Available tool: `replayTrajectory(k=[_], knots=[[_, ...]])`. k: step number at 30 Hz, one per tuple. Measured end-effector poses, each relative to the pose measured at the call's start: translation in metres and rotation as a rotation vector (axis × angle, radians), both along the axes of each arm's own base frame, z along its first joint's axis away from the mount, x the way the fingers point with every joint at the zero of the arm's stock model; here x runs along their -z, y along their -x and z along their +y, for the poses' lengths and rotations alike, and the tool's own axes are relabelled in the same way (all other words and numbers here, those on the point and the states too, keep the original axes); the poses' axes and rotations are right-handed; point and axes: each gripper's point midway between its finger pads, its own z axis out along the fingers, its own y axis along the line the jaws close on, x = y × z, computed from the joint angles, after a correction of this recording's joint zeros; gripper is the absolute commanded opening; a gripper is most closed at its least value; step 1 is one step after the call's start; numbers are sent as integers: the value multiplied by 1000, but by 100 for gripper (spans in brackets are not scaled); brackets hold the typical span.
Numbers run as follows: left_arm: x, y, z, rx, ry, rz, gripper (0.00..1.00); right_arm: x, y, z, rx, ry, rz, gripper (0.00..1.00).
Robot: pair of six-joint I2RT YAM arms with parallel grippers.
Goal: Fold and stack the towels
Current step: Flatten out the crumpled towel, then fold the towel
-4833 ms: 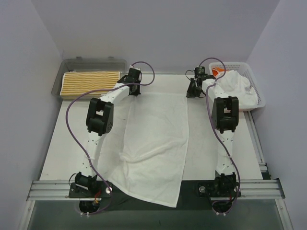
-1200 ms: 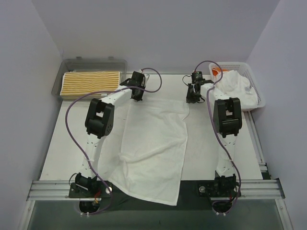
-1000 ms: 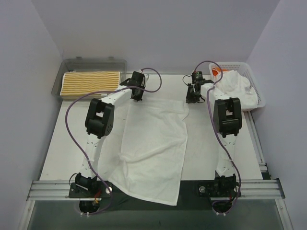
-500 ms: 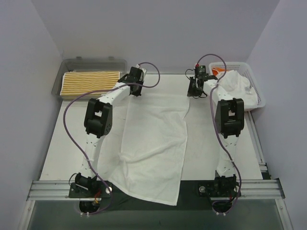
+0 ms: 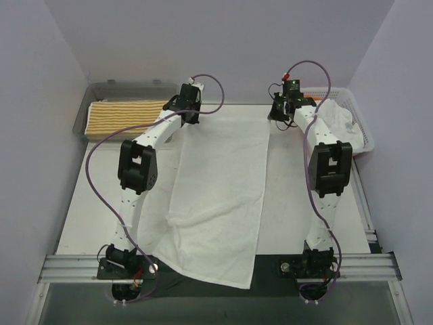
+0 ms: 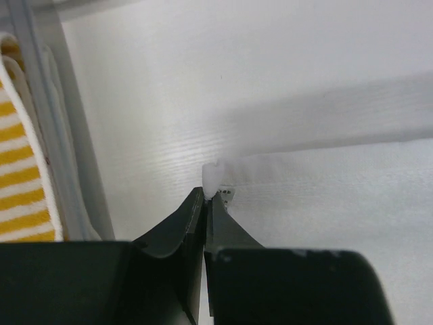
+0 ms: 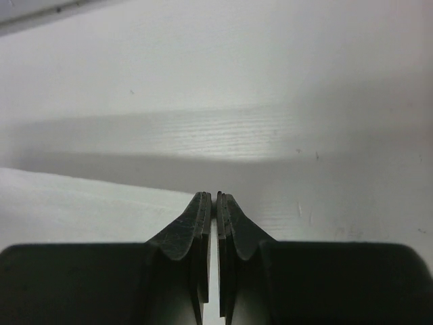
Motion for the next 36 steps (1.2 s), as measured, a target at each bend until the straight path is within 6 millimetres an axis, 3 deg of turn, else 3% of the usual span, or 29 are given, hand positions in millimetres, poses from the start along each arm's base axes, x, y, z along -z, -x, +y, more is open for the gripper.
replayTrajectory(k=[5, 9, 17, 21, 27, 31, 36], knots=[[-49, -23, -2, -44, 82, -109, 0, -43, -29, -8, 23, 0, -141, 0], [-82, -40, -5, -66, 146, -205, 0, -64, -44, -12, 44, 17, -225, 0], [-111, -58, -12, -67, 207, -330, 0, -134, -74, -20, 52, 69, -446, 0], [-122, -65, -14, -64, 223, -381, 0, -138, -76, -22, 48, 86, -475, 0], [-114, -46, -12, -37, 228, -353, 0, -103, -41, -23, 32, 100, -392, 0], [-100, -16, -10, 3, 234, -300, 0, -89, -4, -22, 21, 97, -341, 0], [-97, 29, -1, 32, 244, -263, 0, -90, 46, -12, 5, 76, -319, 0]])
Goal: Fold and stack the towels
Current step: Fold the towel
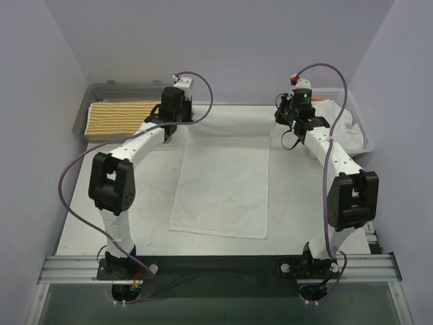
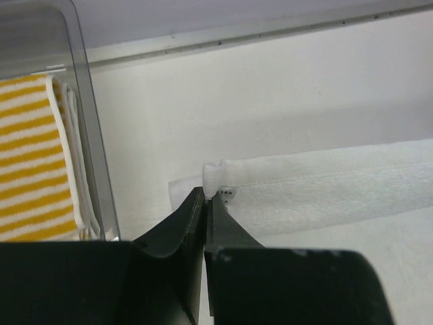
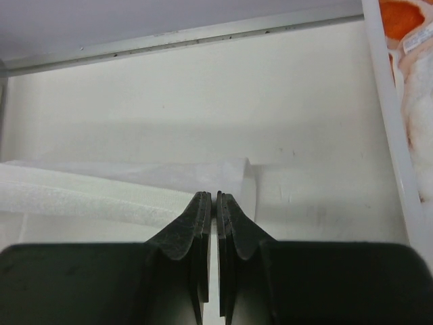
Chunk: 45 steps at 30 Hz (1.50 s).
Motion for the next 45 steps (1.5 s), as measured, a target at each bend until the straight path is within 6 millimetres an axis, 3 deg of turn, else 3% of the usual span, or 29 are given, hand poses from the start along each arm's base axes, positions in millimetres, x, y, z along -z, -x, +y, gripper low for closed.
replayTrajectory(k=[6, 11, 15, 18, 24, 27, 33, 40, 45], knots=[[2, 57, 12, 29, 1, 48, 0, 2, 63, 17, -20, -53, 30, 0], [27, 105, 20, 33, 0, 150, 0, 38, 122, 28, -26, -94, 134, 0], [53, 151, 28, 30, 15, 253, 0, 63, 164, 22, -6, -110, 219, 0], [54, 179, 31, 23, 46, 293, 0, 53, 178, 22, -9, -125, 213, 0], [25, 206, 32, 24, 147, 256, 0, 18, 200, 21, -25, -161, 144, 0], [20, 223, 34, 31, 180, 256, 0, 16, 212, 22, -34, -182, 149, 0], [43, 259, 40, 21, 215, 349, 0, 58, 252, 32, -65, -178, 288, 0], [104, 308, 54, -48, 222, 529, 0, 108, 294, 47, -84, -183, 471, 0], [142, 339, 55, -69, 211, 659, 0, 144, 306, 45, -42, -159, 621, 0]])
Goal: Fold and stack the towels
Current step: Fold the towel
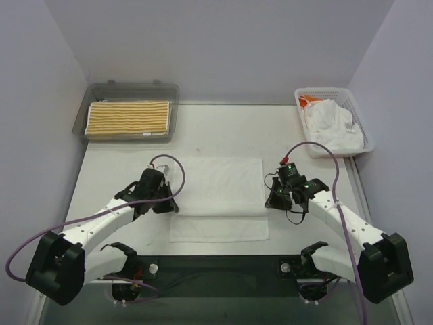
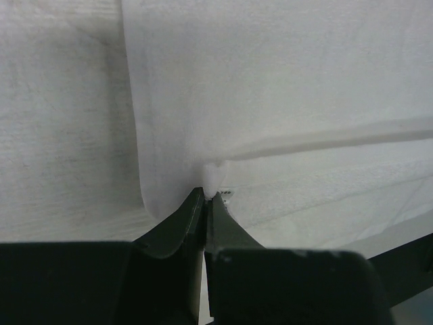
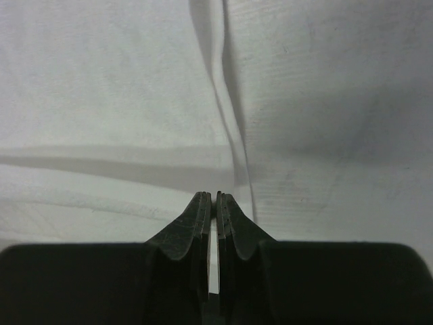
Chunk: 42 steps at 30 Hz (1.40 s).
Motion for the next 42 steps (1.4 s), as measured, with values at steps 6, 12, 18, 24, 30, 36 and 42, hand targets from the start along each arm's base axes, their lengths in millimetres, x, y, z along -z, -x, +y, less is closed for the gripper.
replayTrajectory(k=[6, 12, 18, 24, 30, 36, 42], knots=[[26, 15, 1, -28, -12, 93, 0, 33, 11, 0, -3, 44, 154, 0], [32, 10, -4, -52, 3, 104, 0, 52, 9, -1, -3, 73, 242, 0], [31, -19, -13, -62, -17, 104, 0, 55, -9, -7, 57, 39, 249, 0], [27, -75, -29, -41, -64, 73, 0, 53, -34, -17, 120, 13, 215, 0], [0, -109, -36, -15, -85, -19, 0, 31, -64, -17, 114, 13, 123, 0], [-37, -114, -30, -8, -87, -127, 0, -23, -98, -15, 99, -2, -60, 0], [-82, -111, -28, -13, -44, -234, 0, -64, -97, -22, 99, 3, -181, 0]])
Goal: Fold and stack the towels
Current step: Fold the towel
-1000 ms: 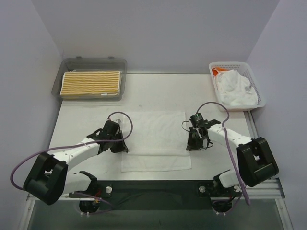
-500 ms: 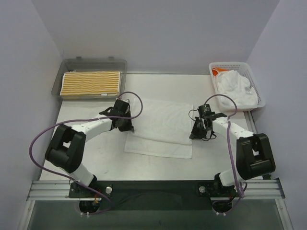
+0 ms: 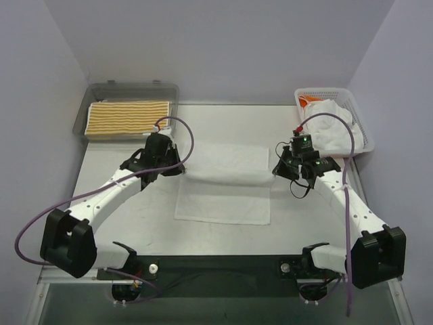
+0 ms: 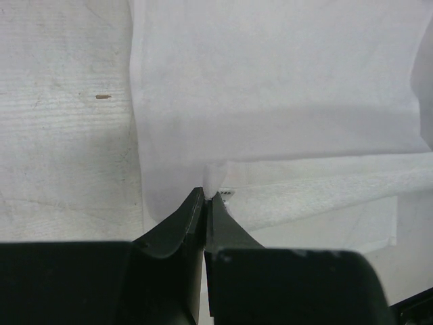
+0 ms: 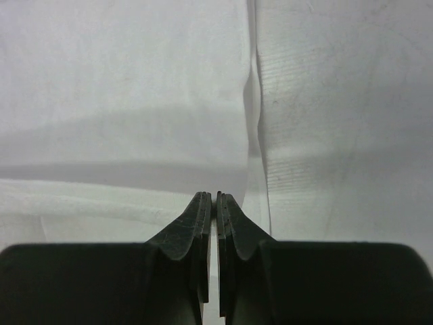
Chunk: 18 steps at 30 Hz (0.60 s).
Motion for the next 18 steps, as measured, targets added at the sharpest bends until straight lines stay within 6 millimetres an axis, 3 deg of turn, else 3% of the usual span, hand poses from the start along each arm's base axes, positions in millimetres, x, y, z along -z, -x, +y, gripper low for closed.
replayTrajectory(k=[6, 12, 18], knots=[[-27, 10, 1, 7, 55, -63, 0, -19, 11, -5, -7, 8, -44, 0], [-26, 22, 1, 17, 81, -50, 0, -28, 17, -7, -13, 9, -57, 0], [-30, 22, 1, 17, 78, -48, 0, -52, 7, -5, -23, 8, -105, 0]])
